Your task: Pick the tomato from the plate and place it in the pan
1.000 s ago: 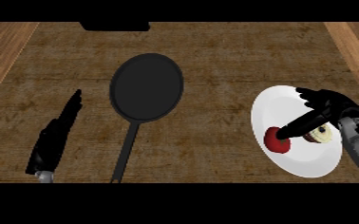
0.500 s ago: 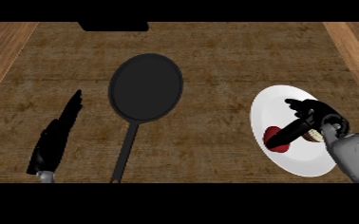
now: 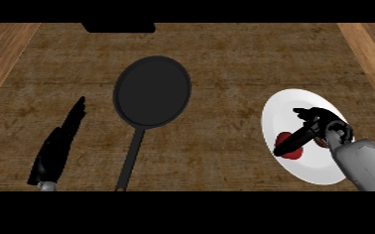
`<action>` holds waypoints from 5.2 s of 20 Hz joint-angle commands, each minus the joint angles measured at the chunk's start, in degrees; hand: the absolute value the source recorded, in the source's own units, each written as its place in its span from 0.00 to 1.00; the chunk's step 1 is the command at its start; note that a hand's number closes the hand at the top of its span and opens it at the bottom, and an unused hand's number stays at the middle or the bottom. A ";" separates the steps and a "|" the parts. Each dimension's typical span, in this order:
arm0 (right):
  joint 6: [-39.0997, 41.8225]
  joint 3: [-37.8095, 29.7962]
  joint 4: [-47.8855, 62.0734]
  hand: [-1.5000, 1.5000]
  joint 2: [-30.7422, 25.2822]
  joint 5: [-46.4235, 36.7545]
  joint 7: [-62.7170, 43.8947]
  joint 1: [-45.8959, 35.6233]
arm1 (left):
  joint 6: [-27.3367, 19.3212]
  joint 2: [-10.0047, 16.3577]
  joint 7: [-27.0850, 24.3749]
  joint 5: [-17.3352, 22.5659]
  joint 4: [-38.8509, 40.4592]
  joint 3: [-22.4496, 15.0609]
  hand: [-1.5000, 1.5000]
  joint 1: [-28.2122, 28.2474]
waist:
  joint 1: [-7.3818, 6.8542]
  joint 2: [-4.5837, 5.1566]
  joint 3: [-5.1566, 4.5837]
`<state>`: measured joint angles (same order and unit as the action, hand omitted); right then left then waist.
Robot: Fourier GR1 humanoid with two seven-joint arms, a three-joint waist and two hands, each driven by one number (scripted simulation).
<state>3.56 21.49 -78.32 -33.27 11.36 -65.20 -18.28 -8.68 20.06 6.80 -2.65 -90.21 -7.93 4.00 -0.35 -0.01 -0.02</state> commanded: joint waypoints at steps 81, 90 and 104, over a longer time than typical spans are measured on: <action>-25.46 1.75 47.57 0.00 33.27 -15.74 44.53 -41.50 | 8.00 -6.78 1.59 -6.00 1.71 -0.10 0.50 -9.55 | -10.57 3.14 0.16; -43.98 -2.97 46.78 0.00 33.27 -8.86 55.17 -43.24 | 7.54 -6.59 1.03 -6.31 2.22 0.59 0.50 -8.71 | -9.01 2.38 0.13; -45.72 -15.91 52.38 0.00 31.06 -0.92 80.67 -35.11 | 6.15 -5.77 1.18 -5.92 -0.74 3.88 0.50 -1.50 | -1.54 0.70 0.08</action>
<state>-44.73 8.33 -27.38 -1.05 9.49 8.10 -56.31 -1.75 14.90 8.47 -7.77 -91.29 -4.06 0.83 -3.86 1.10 0.09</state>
